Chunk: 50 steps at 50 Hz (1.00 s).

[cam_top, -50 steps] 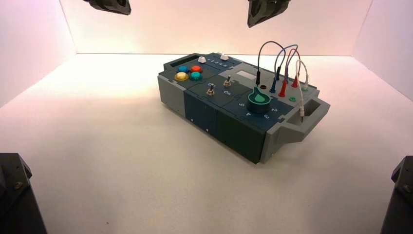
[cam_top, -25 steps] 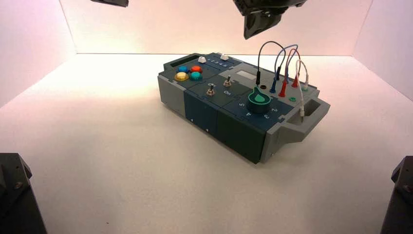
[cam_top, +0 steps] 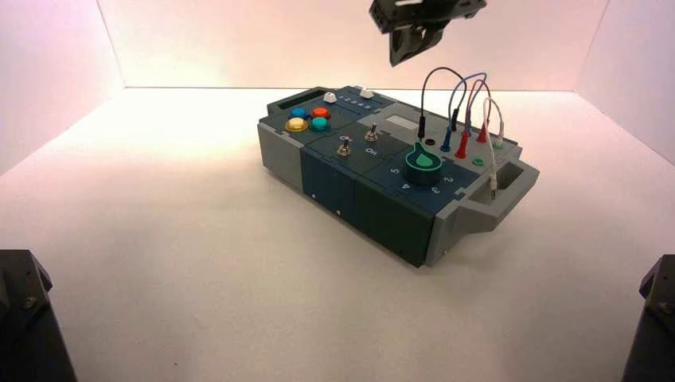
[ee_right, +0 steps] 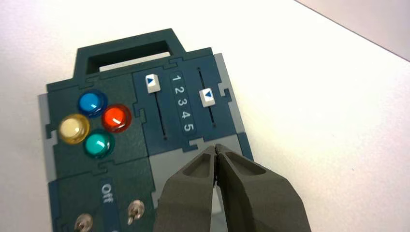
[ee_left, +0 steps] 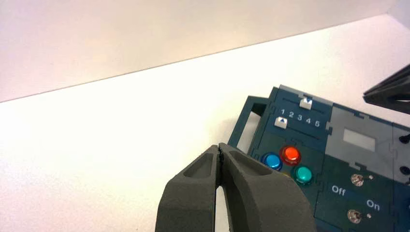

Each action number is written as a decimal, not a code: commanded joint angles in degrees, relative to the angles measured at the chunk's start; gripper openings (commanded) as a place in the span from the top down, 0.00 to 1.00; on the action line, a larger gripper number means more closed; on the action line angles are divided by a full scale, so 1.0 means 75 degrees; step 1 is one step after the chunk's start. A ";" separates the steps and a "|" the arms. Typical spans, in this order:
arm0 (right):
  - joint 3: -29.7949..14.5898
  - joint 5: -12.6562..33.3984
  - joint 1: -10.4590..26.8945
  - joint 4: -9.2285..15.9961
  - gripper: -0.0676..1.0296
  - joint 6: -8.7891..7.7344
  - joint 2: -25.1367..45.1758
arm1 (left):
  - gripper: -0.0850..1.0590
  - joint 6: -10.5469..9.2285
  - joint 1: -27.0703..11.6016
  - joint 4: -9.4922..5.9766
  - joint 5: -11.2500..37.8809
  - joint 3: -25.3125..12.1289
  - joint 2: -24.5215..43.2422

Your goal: Move the top slider to position 1.

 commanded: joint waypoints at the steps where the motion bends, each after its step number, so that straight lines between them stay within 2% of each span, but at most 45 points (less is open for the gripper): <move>1: -0.0492 -0.0059 -0.0012 -0.0023 0.96 -0.0023 0.0211 | 0.95 0.0082 0.0047 0.0023 -0.0035 -0.0199 0.0047; 17: -0.1043 0.0023 -0.0023 -0.0047 0.96 -0.0023 0.0680 | 0.95 0.0094 0.0117 0.0023 -0.0023 -0.0258 0.0117; 30: -0.1699 0.0516 -0.0141 -0.0059 0.96 -0.0059 0.1195 | 0.95 0.0094 0.0129 0.0023 0.0000 -0.0293 0.0141; 50: -0.1805 0.0797 -0.0164 -0.0023 0.96 -0.0012 0.1430 | 0.95 0.0094 0.0129 0.0023 0.0012 -0.0305 0.0199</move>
